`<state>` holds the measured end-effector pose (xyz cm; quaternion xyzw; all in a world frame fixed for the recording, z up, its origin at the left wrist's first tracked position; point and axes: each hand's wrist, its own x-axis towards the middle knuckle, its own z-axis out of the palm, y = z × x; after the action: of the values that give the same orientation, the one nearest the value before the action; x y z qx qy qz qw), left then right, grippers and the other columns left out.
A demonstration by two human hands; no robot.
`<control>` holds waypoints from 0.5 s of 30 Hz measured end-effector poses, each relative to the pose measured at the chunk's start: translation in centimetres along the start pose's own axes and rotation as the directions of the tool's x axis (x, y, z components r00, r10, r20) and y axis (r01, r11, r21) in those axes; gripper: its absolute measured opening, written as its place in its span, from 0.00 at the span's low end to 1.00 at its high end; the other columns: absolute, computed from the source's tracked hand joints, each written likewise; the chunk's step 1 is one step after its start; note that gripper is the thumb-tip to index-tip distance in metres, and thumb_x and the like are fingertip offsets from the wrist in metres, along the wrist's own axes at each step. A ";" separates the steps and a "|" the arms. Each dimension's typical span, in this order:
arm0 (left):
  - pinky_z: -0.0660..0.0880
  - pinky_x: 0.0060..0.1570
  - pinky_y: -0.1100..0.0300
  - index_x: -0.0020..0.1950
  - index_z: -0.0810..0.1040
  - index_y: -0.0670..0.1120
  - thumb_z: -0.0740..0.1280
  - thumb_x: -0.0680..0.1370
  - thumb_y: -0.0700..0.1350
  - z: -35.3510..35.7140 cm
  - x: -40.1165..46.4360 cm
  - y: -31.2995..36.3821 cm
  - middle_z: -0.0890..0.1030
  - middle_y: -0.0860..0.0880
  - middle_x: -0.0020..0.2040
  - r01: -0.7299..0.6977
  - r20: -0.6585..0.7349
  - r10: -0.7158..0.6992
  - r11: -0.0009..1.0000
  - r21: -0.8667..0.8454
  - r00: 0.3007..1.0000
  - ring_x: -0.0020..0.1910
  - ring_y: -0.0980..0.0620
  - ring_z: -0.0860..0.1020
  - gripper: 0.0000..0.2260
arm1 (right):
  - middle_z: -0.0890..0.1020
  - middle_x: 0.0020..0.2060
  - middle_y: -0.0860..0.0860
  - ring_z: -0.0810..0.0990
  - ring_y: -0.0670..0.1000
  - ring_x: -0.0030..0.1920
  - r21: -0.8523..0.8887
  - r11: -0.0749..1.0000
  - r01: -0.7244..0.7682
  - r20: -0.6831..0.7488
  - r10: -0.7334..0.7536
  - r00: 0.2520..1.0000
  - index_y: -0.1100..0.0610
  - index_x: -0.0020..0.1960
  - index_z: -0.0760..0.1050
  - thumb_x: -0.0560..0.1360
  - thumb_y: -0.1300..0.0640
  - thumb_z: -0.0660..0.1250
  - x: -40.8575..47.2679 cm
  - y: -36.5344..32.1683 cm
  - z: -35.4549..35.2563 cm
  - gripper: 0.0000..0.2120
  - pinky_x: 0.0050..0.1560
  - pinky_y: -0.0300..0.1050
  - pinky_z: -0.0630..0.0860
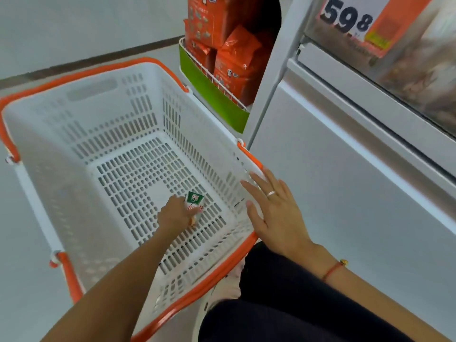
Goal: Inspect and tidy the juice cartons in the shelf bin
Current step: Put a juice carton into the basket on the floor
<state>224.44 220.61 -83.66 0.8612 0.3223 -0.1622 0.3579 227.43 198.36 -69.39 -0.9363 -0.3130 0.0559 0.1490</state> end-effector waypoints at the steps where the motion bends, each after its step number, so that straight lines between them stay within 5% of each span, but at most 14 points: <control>1: 0.73 0.42 0.56 0.52 0.78 0.44 0.68 0.77 0.59 0.4 0.0 -0.1 0.80 0.44 0.49 0.002 -0.024 -0.002 1.000 0.021 1.000 0.45 0.46 0.79 0.18 | 0.62 0.76 0.48 0.48 0.49 0.79 -0.007 1.000 -0.001 0.010 0.001 1.000 0.49 0.75 0.65 0.81 0.44 0.46 0.0 0.1 0.0 0.25 0.78 0.54 0.46; 6: 0.75 0.55 0.49 0.67 0.72 0.46 0.63 0.79 0.59 1.4 -0.5 -0.2 0.74 0.43 0.62 -0.001 -0.078 0.004 0.999 0.037 0.997 0.58 0.42 0.76 0.23 | 0.61 0.77 0.47 0.47 0.49 0.79 -0.014 1.000 0.004 0.033 -0.004 0.999 0.48 0.75 0.64 0.81 0.43 0.43 0.1 0.1 0.0 0.27 0.78 0.56 0.47; 12: 0.75 0.55 0.50 0.70 0.69 0.46 0.65 0.78 0.61 0.0 -1.9 -0.1 0.77 0.45 0.64 -0.007 -0.051 0.007 1.000 0.015 0.999 0.59 0.45 0.77 0.27 | 0.61 0.77 0.48 0.48 0.49 0.79 -0.036 0.999 0.016 0.030 -0.015 0.999 0.50 0.76 0.64 0.82 0.45 0.48 0.2 0.3 0.0 0.25 0.78 0.51 0.47; 15: 0.72 0.55 0.50 0.71 0.66 0.45 0.63 0.79 0.59 -2.3 -3.6 1.5 0.74 0.45 0.67 -0.046 -0.051 0.055 0.987 0.151 0.997 0.62 0.43 0.76 0.26 | 0.58 0.78 0.47 0.47 0.48 0.79 -0.026 0.999 0.037 0.115 -0.033 0.993 0.50 0.76 0.62 0.82 0.46 0.53 0.2 0.5 -1.4 0.23 0.77 0.47 0.49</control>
<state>222.89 219.87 -79.51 0.8977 0.2970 -0.1530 0.2874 228.16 197.81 -68.23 -0.9280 -0.3381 0.1023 0.1187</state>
